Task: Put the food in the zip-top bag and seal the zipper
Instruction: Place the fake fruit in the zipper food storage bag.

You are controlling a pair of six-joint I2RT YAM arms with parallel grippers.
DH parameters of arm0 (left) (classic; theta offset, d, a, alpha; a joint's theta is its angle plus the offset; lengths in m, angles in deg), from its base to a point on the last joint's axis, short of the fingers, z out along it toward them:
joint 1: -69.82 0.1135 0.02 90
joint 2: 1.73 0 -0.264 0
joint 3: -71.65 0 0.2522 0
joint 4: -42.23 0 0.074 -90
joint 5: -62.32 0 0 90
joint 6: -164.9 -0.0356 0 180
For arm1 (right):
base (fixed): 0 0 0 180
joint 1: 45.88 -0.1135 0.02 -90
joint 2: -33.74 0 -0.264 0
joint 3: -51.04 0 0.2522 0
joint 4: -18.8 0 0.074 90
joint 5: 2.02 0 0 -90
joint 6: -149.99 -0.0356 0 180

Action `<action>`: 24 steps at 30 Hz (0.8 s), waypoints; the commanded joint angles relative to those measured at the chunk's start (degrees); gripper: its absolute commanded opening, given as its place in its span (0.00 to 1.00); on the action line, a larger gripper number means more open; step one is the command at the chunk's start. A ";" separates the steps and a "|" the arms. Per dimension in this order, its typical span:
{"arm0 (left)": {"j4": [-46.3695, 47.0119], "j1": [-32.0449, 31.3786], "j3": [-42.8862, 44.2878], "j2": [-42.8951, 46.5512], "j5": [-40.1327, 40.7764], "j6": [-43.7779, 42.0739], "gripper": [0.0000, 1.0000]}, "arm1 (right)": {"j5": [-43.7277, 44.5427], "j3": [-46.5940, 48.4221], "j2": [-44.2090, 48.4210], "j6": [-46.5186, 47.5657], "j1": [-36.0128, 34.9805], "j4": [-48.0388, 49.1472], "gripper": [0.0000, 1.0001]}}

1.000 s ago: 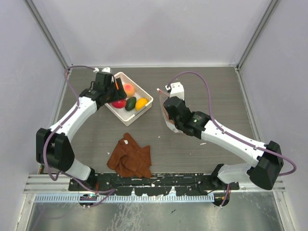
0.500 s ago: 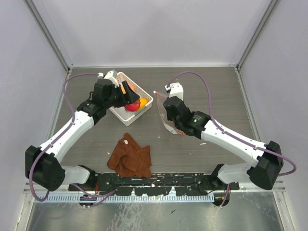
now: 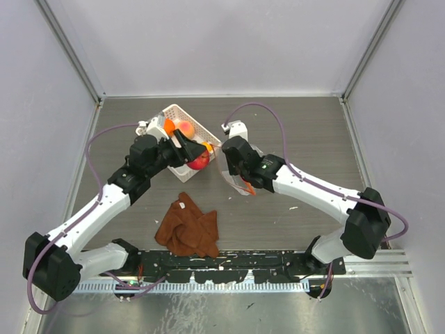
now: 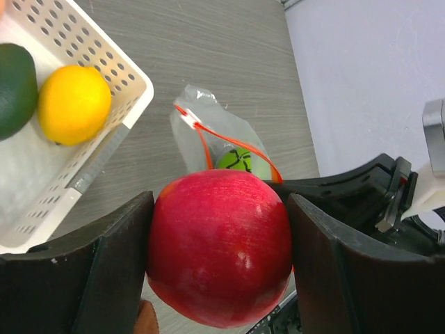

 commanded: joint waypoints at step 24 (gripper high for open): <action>30.91 -10.56 -11.01 -1.38 11.38 8.81 0.13 | -5.15 7.27 0.14 -3.91 -0.14 0.82 0.00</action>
